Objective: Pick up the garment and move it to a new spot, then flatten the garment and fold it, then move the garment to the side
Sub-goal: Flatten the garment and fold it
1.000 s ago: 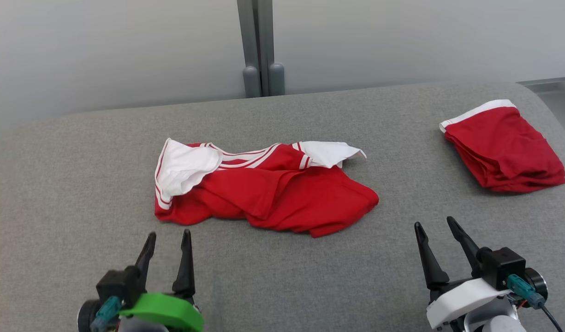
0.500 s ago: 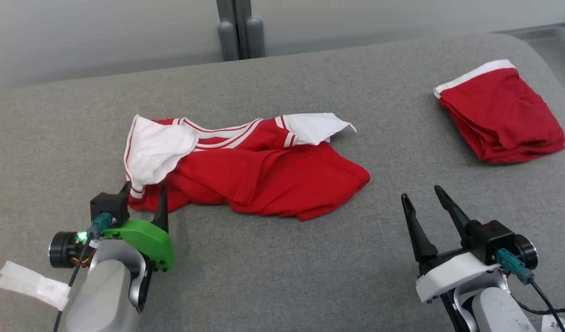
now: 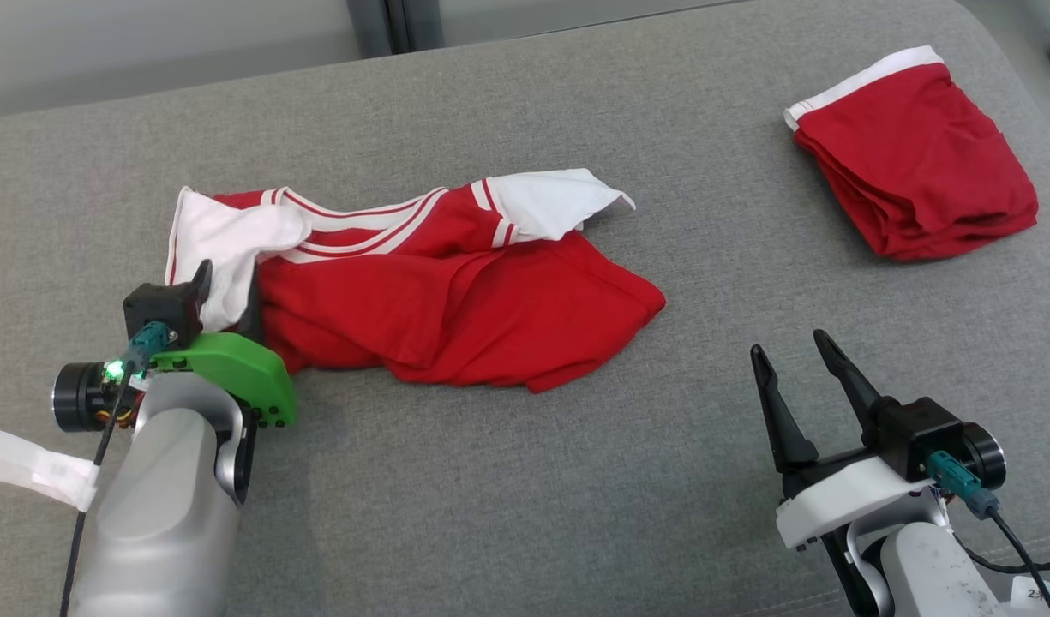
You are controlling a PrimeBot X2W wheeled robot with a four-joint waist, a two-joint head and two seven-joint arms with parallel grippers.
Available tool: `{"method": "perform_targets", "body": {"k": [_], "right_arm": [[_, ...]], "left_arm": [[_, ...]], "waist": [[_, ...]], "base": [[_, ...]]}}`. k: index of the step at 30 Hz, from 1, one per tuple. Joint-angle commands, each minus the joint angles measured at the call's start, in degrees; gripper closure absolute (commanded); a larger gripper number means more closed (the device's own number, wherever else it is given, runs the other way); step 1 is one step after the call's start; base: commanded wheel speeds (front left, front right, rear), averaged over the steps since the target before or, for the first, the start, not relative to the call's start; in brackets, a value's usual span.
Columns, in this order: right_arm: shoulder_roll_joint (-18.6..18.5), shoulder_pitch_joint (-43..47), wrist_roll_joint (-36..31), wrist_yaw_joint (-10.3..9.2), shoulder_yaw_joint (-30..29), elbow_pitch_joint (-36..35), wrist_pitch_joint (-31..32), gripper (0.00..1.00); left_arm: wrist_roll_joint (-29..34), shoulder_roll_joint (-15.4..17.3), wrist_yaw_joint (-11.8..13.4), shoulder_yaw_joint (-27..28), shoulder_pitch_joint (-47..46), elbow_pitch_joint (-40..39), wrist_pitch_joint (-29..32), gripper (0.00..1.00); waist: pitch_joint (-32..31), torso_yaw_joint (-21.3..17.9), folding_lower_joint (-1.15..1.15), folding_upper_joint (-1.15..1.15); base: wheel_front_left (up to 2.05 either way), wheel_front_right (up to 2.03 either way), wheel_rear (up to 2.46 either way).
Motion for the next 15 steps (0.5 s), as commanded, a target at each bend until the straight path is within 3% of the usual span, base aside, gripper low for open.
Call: {"method": "perform_targets", "body": {"k": [1, 5, 15], "right_arm": [[-0.17, -0.35, -0.26, -0.07, -0.1, 0.04, -0.28, 0.0], [-0.19, -0.05, -0.34, -0.07, -0.22, 0.27, -0.27, 0.0], [-0.18, 1.22, -0.25, -0.07, -0.64, 0.82, -0.28, 0.0]], "left_arm": [[-0.8, 0.03, 0.44, 0.83, -1.02, 0.16, -0.46, 1.0], [-4.7, -1.61, 0.56, 5.54, -0.53, -3.92, -0.45, 1.0], [-10.69, -5.51, 2.49, 18.12, 12.04, -16.9, -0.36, 1.0]], "waist": [[-0.19, 0.29, 0.0, 0.0], [-1.04, 1.16, 0.0, 0.0], [-4.3, 4.8, 0.0, 0.0]], "base": [[0.0, 0.0, 0.0], [0.0, 0.0, 0.0], [0.0, 0.0, 0.0]]}}
